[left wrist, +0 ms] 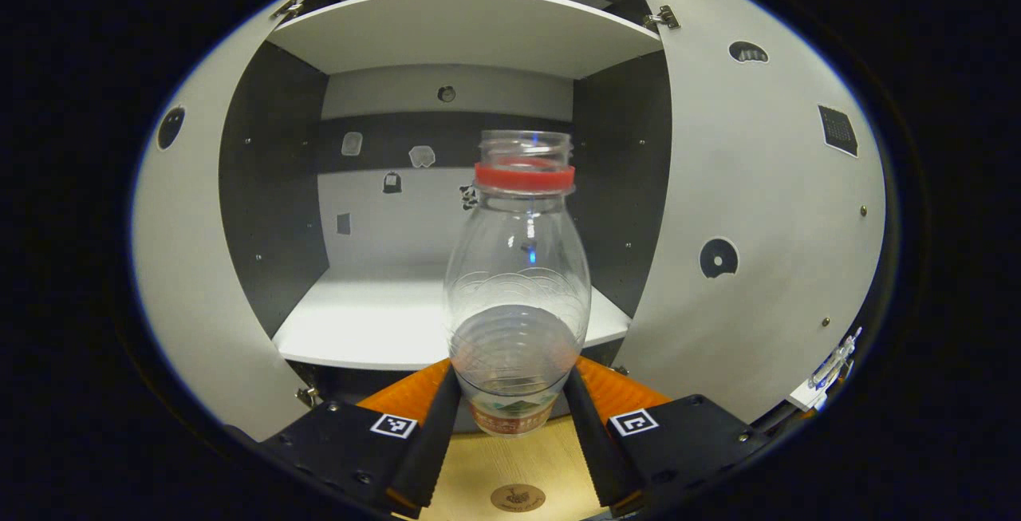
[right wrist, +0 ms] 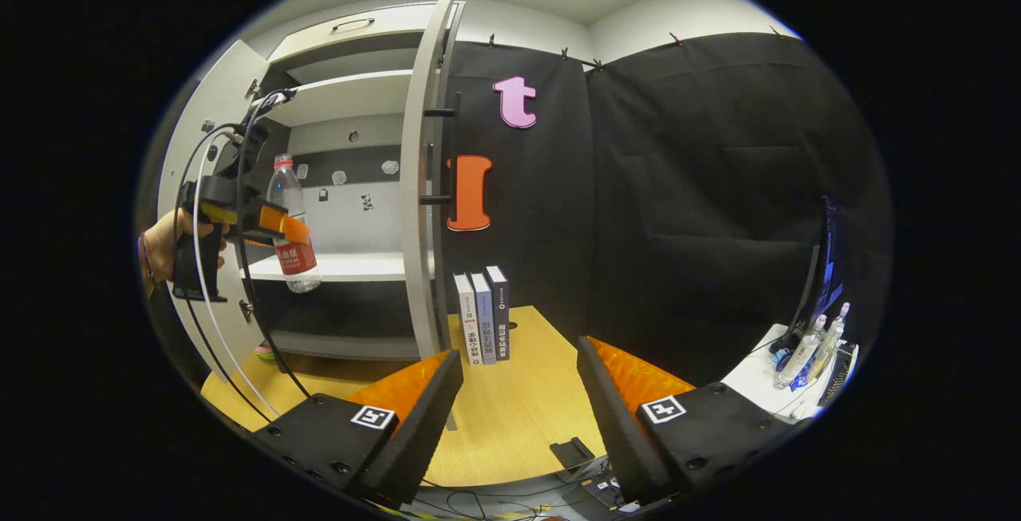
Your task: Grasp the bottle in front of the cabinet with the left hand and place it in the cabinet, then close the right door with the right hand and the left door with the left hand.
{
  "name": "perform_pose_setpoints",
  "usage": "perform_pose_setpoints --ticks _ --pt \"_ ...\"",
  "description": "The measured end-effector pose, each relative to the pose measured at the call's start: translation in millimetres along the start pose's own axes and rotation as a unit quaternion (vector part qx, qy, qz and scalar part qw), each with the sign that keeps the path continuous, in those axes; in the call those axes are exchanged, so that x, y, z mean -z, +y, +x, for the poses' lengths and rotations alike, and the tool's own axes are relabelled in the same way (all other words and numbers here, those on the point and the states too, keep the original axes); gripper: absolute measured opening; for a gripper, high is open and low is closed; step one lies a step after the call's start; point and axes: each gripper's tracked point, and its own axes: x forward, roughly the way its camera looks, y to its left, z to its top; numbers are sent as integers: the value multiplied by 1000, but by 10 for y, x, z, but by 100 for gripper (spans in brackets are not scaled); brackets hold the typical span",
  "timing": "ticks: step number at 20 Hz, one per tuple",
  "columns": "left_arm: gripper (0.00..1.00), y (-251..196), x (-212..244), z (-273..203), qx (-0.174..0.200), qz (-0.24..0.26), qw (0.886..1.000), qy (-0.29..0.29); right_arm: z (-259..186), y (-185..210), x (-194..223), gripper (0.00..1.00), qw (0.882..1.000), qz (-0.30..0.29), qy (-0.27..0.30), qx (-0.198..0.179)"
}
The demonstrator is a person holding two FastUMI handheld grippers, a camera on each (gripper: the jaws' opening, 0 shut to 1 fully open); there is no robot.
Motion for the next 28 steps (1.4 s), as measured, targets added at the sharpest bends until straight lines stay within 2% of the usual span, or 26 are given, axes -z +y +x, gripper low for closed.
perform_pose_setpoints --ticks 4,9,14,19,24,28 --pt "73 -36 -301 269 2 30 999 -16 61 -49 63 96 1000 8 9 12" --pt "74 -64 -454 708 15 14 1000 -13 141 -137 63 96 999 9 11 30" --pt "74 53 -412 1056 9 12 1000 5 180 -255 117 96 998 15 17 51" --pt "74 134 -217 1274 8 -10 999 35 206 -298 143 96 998 15 26 60" --pt "76 190 -176 1320 -3 12 999 49 218 -335 113 96 997 16 27 68" --pt "78 130 -157 1365 6 14 999 53 211 -333 97 96 997 12 24 69"
